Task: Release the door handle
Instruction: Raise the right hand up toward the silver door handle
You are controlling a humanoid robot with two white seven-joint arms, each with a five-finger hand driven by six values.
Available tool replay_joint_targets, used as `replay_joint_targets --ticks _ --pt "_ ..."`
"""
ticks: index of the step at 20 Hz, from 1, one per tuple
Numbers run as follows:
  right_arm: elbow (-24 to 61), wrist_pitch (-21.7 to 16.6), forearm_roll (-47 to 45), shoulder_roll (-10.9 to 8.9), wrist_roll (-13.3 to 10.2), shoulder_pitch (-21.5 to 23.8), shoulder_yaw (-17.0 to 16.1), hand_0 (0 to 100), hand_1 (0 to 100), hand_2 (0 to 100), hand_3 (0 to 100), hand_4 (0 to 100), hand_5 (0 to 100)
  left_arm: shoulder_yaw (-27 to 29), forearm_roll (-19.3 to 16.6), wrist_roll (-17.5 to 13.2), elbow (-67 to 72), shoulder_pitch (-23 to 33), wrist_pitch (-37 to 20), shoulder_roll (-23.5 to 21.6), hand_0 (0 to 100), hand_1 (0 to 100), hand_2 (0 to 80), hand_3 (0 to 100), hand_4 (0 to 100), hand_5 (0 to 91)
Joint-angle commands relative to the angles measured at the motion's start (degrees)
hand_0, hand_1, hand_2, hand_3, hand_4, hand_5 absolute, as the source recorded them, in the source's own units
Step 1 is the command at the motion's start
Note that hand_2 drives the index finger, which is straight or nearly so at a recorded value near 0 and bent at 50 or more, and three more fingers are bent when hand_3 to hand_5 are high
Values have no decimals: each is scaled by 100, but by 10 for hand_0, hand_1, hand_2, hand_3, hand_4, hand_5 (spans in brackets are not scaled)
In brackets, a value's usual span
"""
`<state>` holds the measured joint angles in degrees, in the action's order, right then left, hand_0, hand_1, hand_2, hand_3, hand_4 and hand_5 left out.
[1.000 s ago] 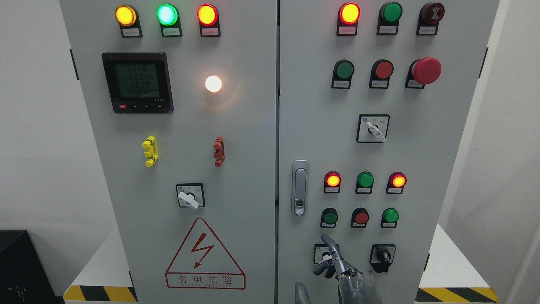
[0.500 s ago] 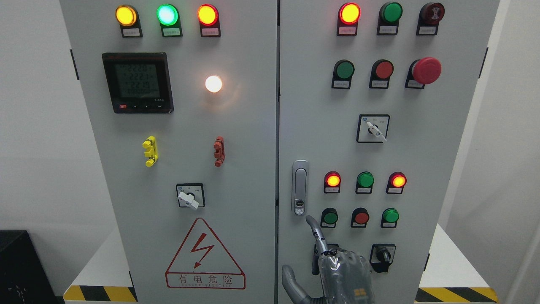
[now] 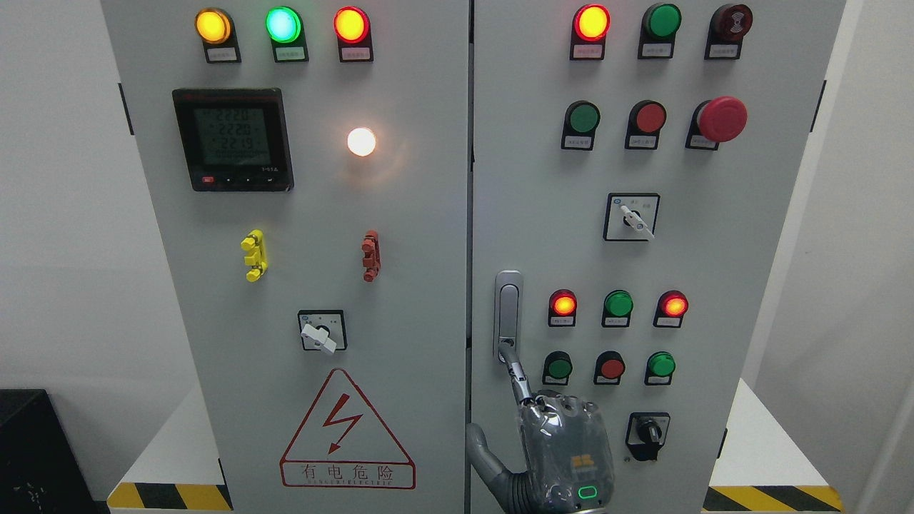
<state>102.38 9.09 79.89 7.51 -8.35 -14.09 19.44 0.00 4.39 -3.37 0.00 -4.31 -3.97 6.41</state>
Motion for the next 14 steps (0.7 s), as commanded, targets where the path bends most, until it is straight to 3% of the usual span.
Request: replay_joint_targets --ticks 1,14 --pt "-404 145 167 -4 9 -120 69 369 341 0 1000 931 977 -123 0 3 -114 0 1 0 0 0 23 89 12 0" --pt "-439 154 238 5 18 -234 25 367 337 0 1000 927 975 -123 0 3 -114 0 1 0 0 0 23 89 13 0"
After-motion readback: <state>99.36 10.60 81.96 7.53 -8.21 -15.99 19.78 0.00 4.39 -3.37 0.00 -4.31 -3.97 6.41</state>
